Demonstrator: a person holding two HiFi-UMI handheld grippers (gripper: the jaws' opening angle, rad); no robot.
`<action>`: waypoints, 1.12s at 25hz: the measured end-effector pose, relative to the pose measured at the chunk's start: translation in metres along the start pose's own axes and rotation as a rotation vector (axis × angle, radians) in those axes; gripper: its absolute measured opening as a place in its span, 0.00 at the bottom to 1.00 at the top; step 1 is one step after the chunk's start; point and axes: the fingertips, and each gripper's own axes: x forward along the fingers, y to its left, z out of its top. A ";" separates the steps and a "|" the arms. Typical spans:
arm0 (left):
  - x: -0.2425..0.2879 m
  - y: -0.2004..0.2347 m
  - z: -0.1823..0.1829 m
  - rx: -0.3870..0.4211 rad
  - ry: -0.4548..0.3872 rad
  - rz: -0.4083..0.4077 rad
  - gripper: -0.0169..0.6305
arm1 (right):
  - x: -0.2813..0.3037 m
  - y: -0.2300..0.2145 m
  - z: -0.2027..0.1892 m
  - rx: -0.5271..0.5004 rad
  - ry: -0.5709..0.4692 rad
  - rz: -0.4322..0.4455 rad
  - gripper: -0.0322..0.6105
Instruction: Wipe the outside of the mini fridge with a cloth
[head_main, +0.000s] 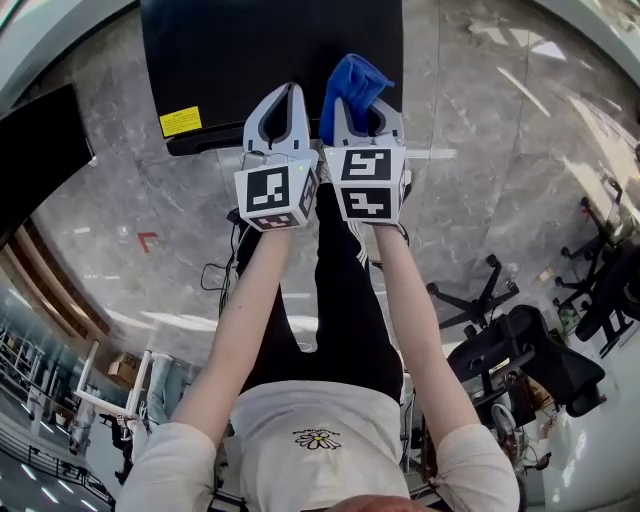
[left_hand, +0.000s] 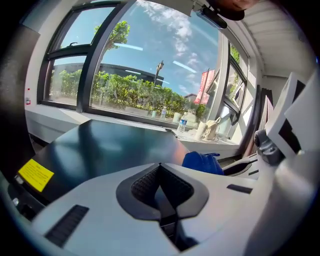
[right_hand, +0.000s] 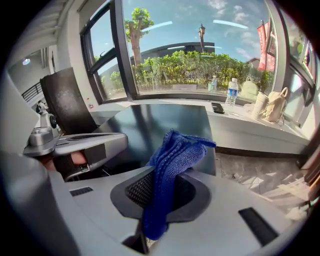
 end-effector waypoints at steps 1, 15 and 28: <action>0.004 -0.010 0.000 0.003 0.000 -0.009 0.03 | -0.003 -0.010 -0.003 0.006 0.001 -0.007 0.16; 0.018 -0.077 -0.013 0.068 0.012 -0.090 0.03 | -0.031 -0.077 -0.023 0.084 -0.040 -0.092 0.16; 0.008 -0.050 0.004 0.086 -0.026 -0.072 0.03 | -0.043 -0.141 -0.046 0.146 0.009 -0.296 0.16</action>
